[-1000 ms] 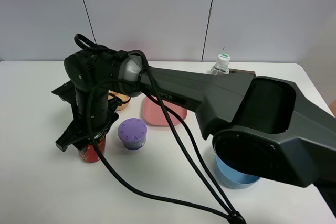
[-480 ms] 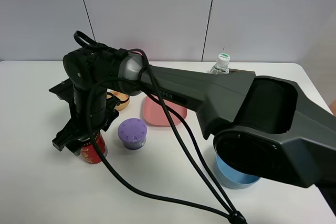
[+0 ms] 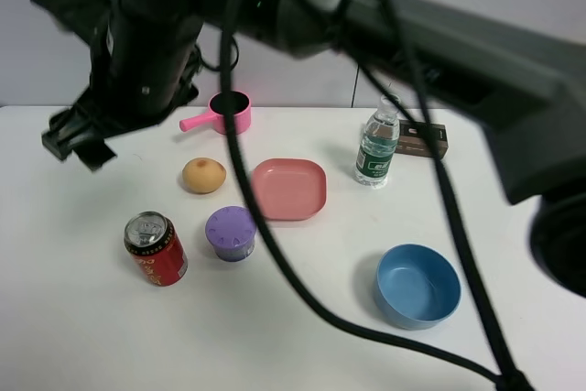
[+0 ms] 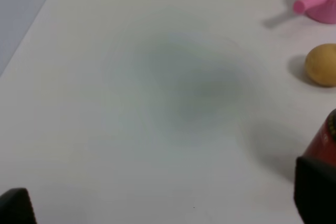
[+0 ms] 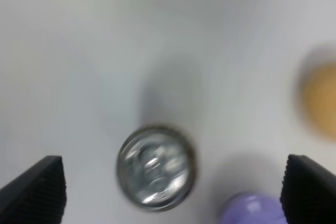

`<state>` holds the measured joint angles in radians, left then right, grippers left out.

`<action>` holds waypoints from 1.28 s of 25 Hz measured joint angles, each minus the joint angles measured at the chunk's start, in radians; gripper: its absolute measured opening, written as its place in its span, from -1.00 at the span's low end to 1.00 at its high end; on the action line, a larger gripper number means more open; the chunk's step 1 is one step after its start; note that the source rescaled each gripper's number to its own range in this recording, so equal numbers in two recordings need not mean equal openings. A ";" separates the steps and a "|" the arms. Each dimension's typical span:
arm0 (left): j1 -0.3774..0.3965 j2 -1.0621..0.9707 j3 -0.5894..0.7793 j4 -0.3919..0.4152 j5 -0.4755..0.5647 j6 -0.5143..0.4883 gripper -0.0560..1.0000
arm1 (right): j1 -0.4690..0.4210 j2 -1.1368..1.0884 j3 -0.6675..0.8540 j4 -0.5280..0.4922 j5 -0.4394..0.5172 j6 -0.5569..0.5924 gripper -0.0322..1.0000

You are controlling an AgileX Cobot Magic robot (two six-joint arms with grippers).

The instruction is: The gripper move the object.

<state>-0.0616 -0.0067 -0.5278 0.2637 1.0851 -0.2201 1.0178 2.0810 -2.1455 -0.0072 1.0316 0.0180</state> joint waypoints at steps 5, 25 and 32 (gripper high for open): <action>0.000 0.000 0.000 0.000 0.000 0.000 1.00 | -0.041 -0.193 0.000 -0.161 -0.016 0.075 0.97; 0.000 0.000 0.000 0.000 0.000 0.000 1.00 | -0.354 -0.749 -0.003 -0.667 0.186 0.152 0.97; 0.000 0.000 0.000 0.000 0.000 0.000 1.00 | -0.358 -0.921 -0.002 -0.764 0.186 0.147 0.97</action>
<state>-0.0616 -0.0067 -0.5278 0.2637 1.0851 -0.2201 0.6598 1.1597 -2.1476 -0.7711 1.2178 0.1654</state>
